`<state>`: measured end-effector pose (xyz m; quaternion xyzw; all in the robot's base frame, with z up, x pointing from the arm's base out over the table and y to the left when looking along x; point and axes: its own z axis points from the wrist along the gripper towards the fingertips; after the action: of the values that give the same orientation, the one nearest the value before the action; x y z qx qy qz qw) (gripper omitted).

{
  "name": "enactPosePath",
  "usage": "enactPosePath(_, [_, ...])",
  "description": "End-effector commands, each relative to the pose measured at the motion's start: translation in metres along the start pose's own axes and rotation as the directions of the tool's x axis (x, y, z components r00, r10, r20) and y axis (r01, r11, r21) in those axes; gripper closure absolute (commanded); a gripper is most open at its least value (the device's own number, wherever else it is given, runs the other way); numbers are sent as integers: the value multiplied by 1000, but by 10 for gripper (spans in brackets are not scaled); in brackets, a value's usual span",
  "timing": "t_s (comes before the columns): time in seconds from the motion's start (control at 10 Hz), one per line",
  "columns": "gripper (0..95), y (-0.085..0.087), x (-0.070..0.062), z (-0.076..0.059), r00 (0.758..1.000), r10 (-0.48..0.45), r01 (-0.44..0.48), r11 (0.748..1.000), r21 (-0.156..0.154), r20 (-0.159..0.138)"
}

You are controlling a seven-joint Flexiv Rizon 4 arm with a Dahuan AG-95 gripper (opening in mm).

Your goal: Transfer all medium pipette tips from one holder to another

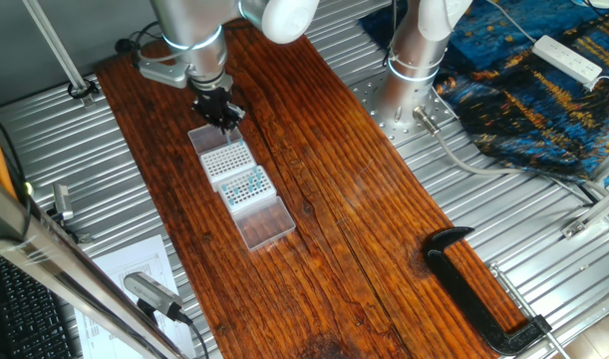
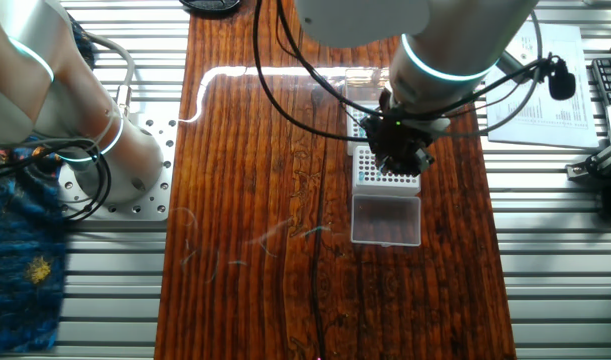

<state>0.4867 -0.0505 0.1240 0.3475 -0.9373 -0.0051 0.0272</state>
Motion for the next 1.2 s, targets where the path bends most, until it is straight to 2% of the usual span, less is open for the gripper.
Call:
enactPosePath(0.1, [950, 1, 0, 0, 1000, 2, -2, 1000, -5, 6])
enactPosePath(0.6, [950, 3, -5, 4, 1000, -8, 8, 1000, 8, -5])
enactPosePath(0.7, [760, 3, -5, 4, 1000, -12, 12, 1000, 10, -6])
enactPosePath(1.1, [760, 3, -7, 3, 1000, -9, 9, 1000, 6, -2])
enactPosePath(1.2, [760, 3, -12, -1, 1000, 13, -13, 1000, -1, -4])
